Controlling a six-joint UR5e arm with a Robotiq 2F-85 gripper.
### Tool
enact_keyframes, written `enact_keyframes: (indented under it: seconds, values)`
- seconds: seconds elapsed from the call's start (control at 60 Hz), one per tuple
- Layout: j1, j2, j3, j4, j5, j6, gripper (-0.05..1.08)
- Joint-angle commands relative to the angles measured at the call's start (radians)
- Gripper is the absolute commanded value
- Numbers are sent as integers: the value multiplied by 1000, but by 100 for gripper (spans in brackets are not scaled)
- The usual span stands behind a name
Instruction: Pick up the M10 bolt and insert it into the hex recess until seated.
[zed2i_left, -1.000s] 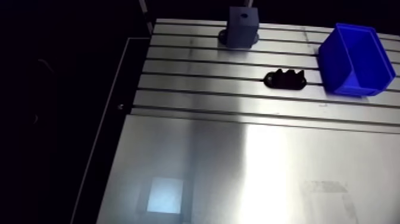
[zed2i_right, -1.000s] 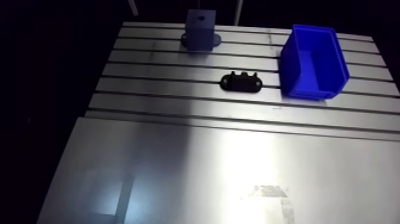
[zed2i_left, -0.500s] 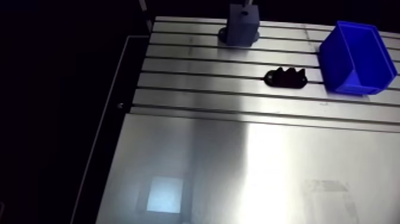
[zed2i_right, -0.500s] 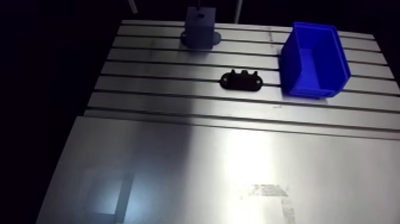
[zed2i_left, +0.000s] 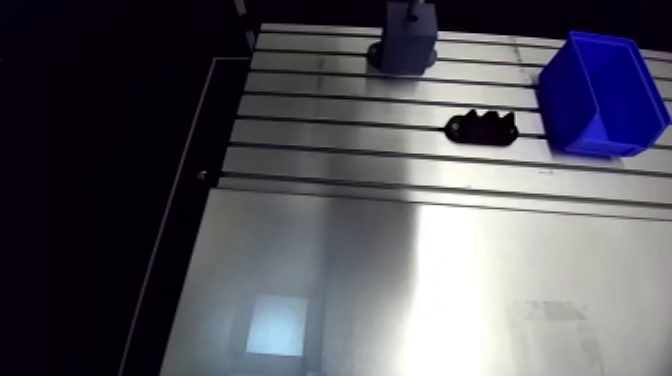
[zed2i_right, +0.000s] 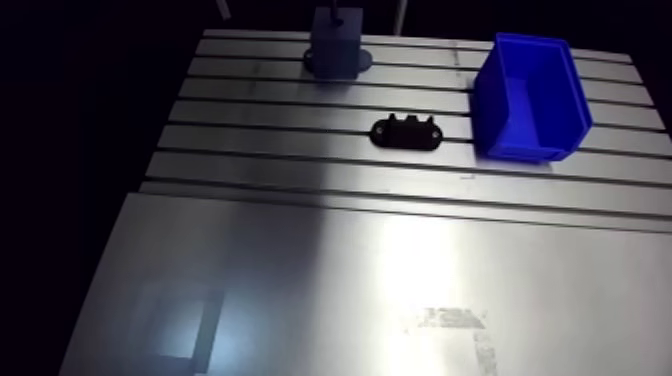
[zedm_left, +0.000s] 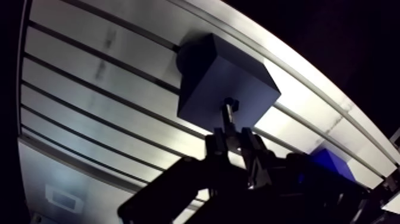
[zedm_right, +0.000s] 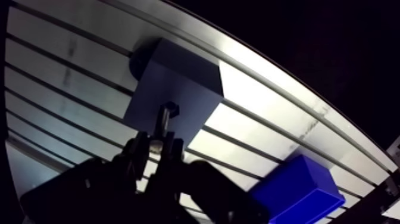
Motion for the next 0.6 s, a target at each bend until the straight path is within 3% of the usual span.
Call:
enact_keyframes:
  seconds: [0.017, 0.6]
  values:
    - [-1, 1, 0, 0, -1, -1, 81]
    - [-1, 7, 2, -1, -1, -1, 81]
